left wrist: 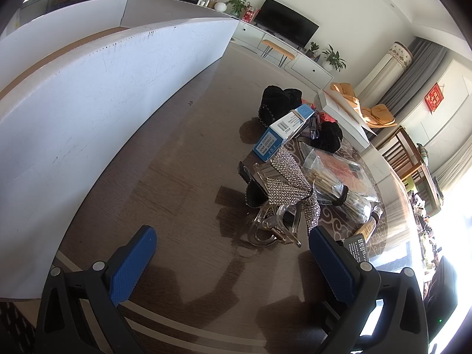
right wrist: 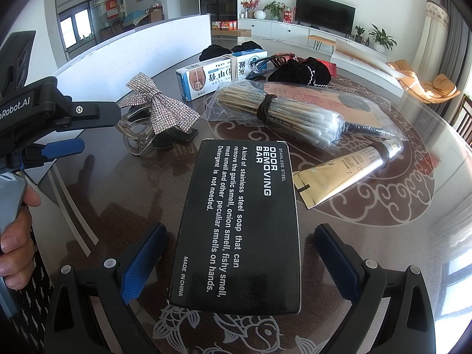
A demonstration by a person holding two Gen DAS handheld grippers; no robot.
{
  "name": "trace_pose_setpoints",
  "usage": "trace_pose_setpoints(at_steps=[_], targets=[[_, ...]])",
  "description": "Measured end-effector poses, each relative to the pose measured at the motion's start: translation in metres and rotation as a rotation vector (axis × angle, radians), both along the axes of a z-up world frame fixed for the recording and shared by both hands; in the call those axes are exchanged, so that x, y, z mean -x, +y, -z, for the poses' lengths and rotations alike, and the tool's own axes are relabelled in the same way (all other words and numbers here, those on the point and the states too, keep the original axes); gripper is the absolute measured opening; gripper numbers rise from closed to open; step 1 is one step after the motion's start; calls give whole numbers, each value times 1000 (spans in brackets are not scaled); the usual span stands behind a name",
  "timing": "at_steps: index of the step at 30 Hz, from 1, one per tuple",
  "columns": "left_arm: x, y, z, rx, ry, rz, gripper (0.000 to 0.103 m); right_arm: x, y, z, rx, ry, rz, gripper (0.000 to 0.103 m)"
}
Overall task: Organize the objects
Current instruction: 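Grasp the rhinestone bow with the left tool while the right tool holds the black box, then lower the black box and bow into the white enclosure and open both tools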
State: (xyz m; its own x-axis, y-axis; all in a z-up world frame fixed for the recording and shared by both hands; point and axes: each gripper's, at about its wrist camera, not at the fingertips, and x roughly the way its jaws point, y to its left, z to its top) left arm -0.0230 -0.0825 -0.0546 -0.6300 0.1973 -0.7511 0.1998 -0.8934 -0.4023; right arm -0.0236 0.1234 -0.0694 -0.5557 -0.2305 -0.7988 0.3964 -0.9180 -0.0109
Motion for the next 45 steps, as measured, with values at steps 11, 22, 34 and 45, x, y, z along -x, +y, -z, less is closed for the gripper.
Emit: trace_pose_setpoints(at_steps=[11, 22, 34, 45], targets=[[-3, -8, 1, -107, 21, 35, 103, 0, -1, 0, -1, -2, -2, 101], [37, 51, -9, 170, 21, 238, 103, 0, 4, -1, 29, -3, -1, 101], [35, 54, -17, 304, 74, 249, 56, 5, 6, -15, 41, -49, -42, 59], [-13, -9, -99, 108, 231, 175, 53, 15, 5, -90, 221, -33, -35, 58]])
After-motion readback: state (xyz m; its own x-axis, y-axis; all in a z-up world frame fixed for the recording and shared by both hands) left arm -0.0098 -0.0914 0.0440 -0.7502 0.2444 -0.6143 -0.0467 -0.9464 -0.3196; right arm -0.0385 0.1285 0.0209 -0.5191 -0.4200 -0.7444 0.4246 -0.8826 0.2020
